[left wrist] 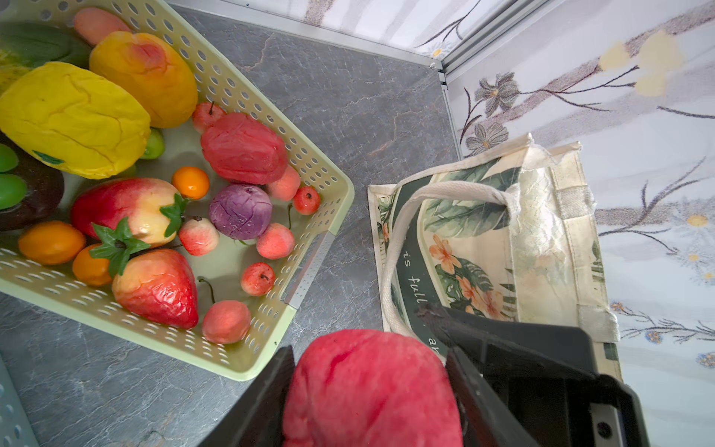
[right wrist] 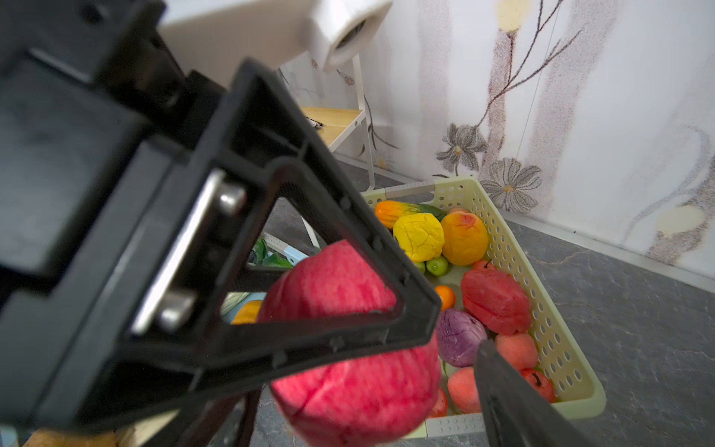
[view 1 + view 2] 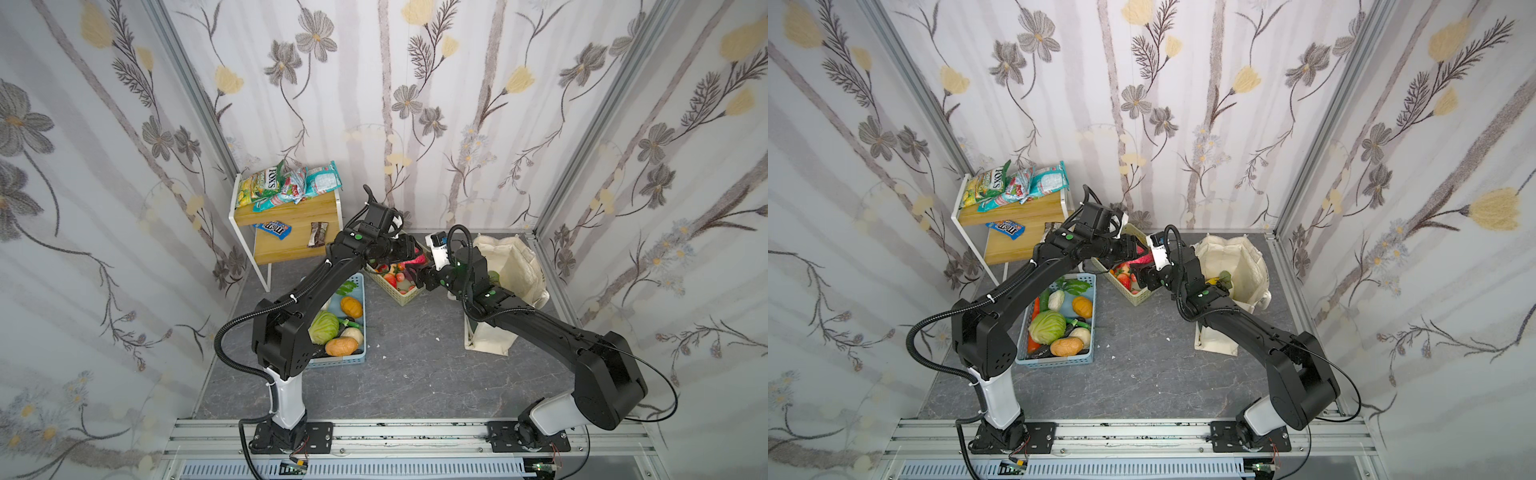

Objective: Place the food into the grocery bag and tie it
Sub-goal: 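Grasp the pink cabbage with the right gripper from the left gripper, then carry the cabbage into the tote bag with the right gripper while the left withdraws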

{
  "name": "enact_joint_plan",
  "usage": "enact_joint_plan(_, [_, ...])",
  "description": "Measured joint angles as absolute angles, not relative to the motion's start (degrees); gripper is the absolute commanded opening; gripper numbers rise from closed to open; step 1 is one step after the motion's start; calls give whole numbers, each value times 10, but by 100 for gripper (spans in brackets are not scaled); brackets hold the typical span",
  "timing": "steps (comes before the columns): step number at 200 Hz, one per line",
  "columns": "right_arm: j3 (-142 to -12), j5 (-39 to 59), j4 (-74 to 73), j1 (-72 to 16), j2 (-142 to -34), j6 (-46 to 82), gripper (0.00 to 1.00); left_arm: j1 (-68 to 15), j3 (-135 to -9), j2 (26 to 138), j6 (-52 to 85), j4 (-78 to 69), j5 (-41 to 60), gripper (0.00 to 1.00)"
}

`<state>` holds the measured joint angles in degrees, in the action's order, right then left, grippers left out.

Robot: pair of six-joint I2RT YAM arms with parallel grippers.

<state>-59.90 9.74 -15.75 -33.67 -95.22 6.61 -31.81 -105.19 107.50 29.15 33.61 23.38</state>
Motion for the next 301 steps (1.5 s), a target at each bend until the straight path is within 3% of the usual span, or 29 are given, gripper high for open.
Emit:
enact_joint_plan(58, [-609,122,-164,-337,-967,63,61,-318,-1051,1068,291,332,237,59])
enact_joint_plan(102, [-605,128,-166,-337,-963,64,59,-318,-1051,1068,292,332,238,60])
enact_joint_plan(167, [-592,134,-169,-336,-949,70,57,-319,-1051,1066,298,328,231,76])
enact_joint_plan(238, [-580,134,-168,-337,-930,74,58,-306,-1034,1045,316,307,201,79])
enact_joint_plan(301, [-581,118,-151,-333,-922,81,57,-281,-940,980,348,246,142,80])
